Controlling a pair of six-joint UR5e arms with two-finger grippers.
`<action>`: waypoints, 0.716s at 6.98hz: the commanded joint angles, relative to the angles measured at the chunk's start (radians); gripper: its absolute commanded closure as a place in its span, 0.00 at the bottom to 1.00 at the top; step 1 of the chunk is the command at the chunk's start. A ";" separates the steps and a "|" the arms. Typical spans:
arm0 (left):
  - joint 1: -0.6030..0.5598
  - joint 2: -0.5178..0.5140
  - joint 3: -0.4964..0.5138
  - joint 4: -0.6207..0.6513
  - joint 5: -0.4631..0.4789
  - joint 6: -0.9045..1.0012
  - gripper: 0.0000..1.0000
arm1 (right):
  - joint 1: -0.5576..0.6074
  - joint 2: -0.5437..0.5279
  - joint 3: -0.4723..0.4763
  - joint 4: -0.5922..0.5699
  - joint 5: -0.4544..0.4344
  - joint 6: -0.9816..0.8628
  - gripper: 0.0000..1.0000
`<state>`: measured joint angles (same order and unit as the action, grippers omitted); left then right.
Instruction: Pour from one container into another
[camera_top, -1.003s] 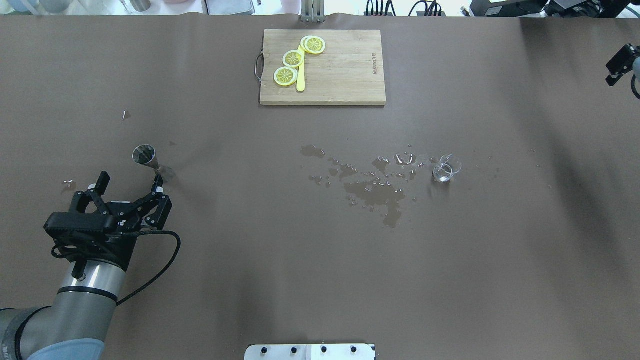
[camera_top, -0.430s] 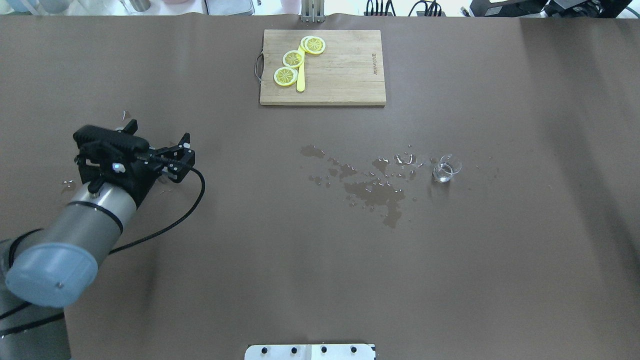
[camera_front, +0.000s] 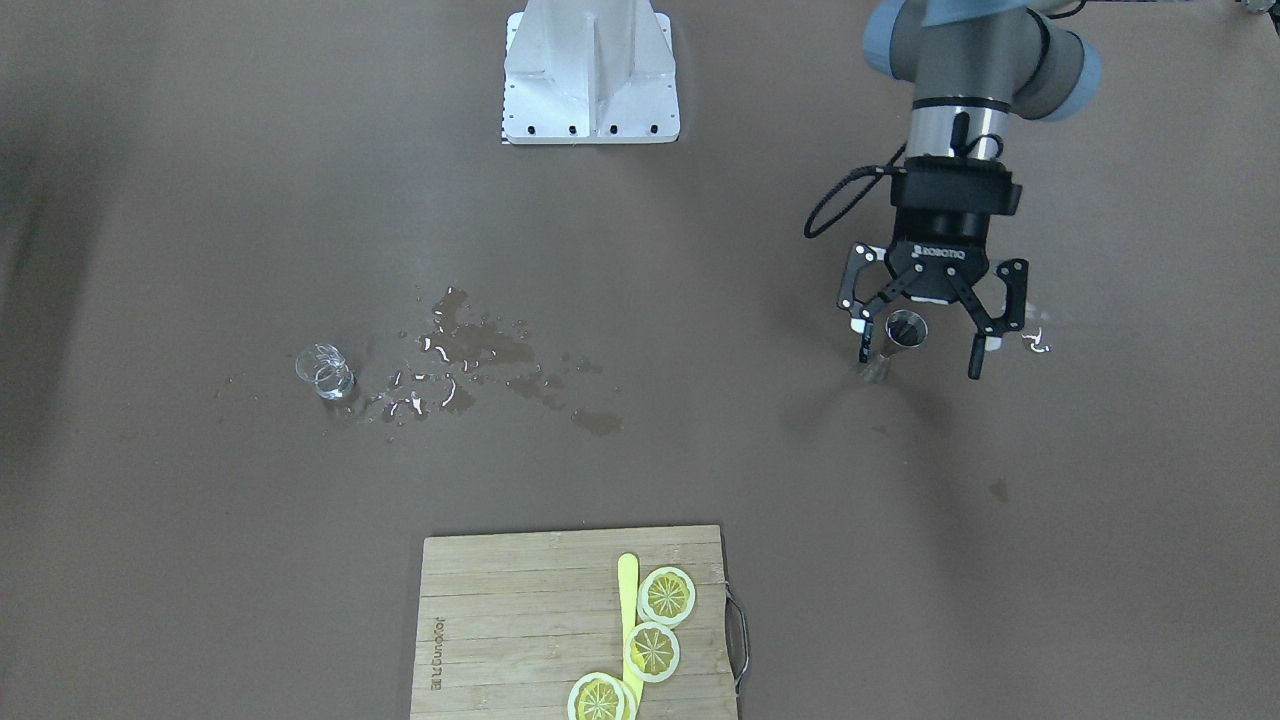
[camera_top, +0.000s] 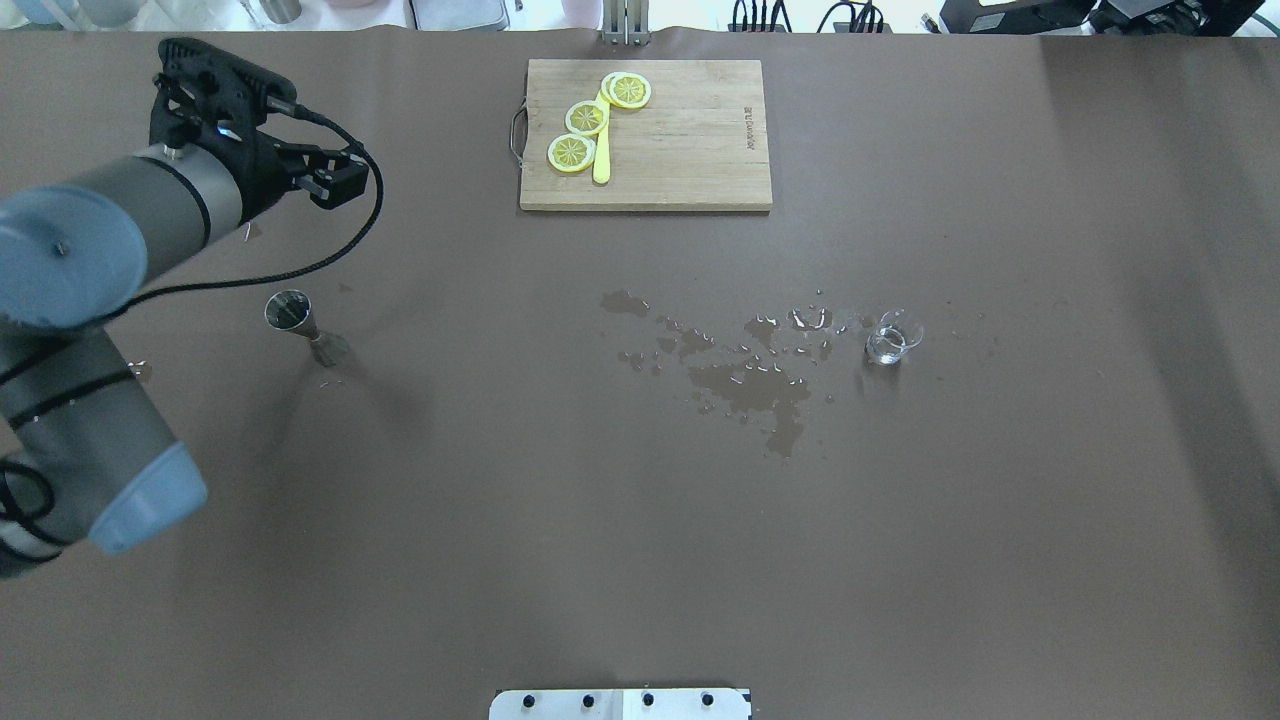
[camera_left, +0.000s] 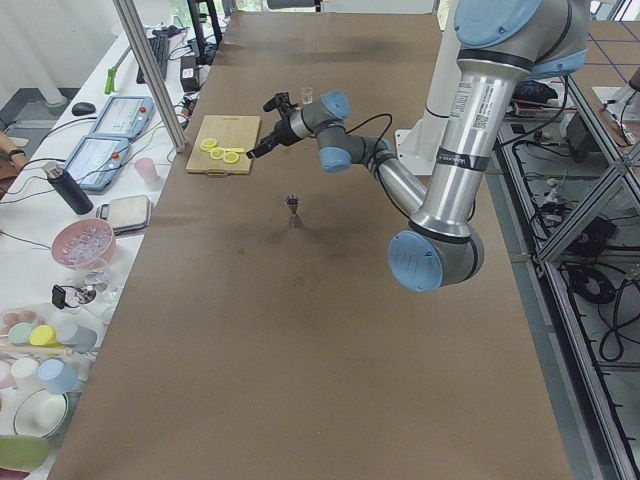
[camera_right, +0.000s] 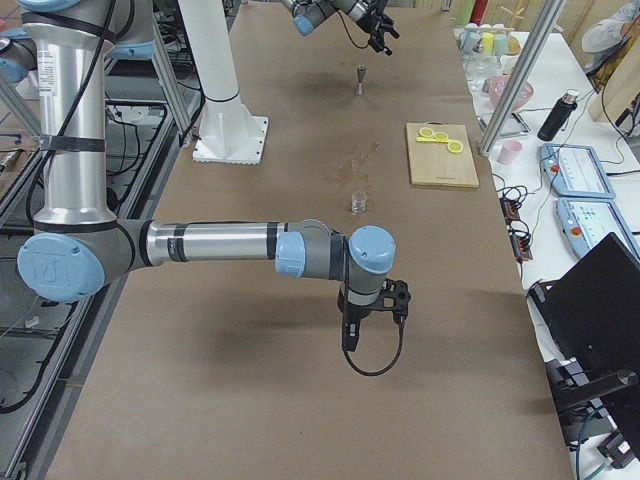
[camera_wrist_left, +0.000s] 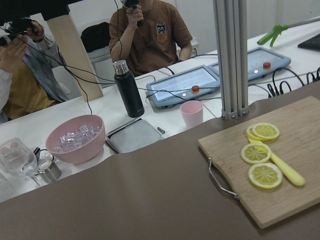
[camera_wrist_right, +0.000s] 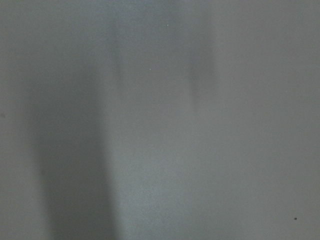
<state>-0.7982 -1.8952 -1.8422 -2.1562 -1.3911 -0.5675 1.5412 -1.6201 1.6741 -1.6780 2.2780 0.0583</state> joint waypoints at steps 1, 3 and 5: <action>-0.277 -0.065 0.205 0.006 -0.376 0.116 0.01 | 0.020 -0.018 -0.001 0.001 0.002 0.000 0.00; -0.526 -0.062 0.370 0.086 -0.764 0.116 0.01 | 0.022 -0.023 0.002 0.004 0.002 0.000 0.00; -0.654 -0.041 0.420 0.198 -0.996 0.120 0.01 | 0.022 -0.021 0.006 0.004 -0.005 0.000 0.00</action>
<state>-1.3638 -1.9477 -1.4641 -2.0283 -2.2301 -0.4500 1.5626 -1.6413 1.6776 -1.6738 2.2762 0.0583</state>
